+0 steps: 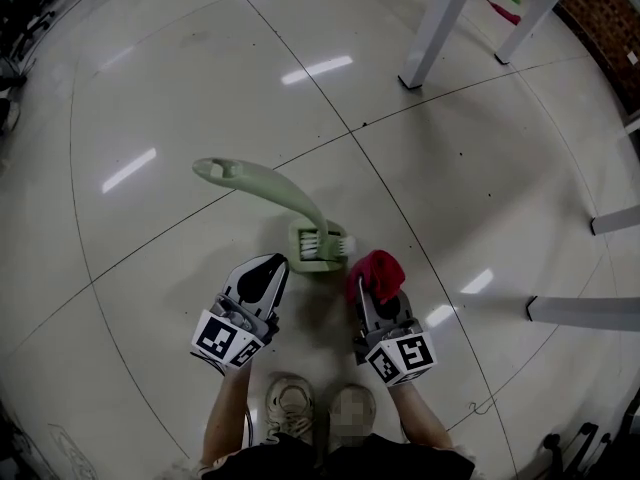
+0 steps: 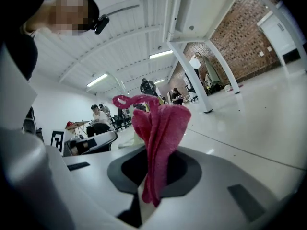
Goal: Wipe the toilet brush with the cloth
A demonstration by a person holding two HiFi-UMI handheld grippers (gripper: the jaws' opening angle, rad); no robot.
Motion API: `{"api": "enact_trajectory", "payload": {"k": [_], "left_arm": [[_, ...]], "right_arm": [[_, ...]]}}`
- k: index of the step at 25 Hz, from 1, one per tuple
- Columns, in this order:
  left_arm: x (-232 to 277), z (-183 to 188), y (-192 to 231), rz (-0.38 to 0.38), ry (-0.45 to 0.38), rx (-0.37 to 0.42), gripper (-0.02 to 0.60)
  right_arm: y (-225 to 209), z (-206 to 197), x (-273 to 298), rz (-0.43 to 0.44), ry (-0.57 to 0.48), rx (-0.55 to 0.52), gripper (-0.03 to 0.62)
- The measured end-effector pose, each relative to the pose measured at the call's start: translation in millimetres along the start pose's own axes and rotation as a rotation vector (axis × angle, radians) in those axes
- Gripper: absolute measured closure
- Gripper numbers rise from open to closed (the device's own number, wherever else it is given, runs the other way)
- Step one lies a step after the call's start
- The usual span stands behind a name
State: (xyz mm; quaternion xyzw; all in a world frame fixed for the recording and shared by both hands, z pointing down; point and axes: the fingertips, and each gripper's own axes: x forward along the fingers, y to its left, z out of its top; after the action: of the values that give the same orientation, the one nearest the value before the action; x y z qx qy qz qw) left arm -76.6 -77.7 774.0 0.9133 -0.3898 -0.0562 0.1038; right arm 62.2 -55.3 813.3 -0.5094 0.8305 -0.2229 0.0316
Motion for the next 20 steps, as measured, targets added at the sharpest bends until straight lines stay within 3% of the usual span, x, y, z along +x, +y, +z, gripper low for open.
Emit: {"api": "enact_trajectory", "payload": {"k": [8,20], "left_arm": [[1.2,-22.7,-5.3,-0.033,0.032,-0.088,0.575],[32.5,-18.8,7.0,-0.055,0.026,-0.048,0.575]], "right_arm": [[28.3,-32.7,6.6,0.054,0.068,-0.046,0.563],[13.3,-11.3,48.8,0.045,0.045,-0.164,0.563]]}}
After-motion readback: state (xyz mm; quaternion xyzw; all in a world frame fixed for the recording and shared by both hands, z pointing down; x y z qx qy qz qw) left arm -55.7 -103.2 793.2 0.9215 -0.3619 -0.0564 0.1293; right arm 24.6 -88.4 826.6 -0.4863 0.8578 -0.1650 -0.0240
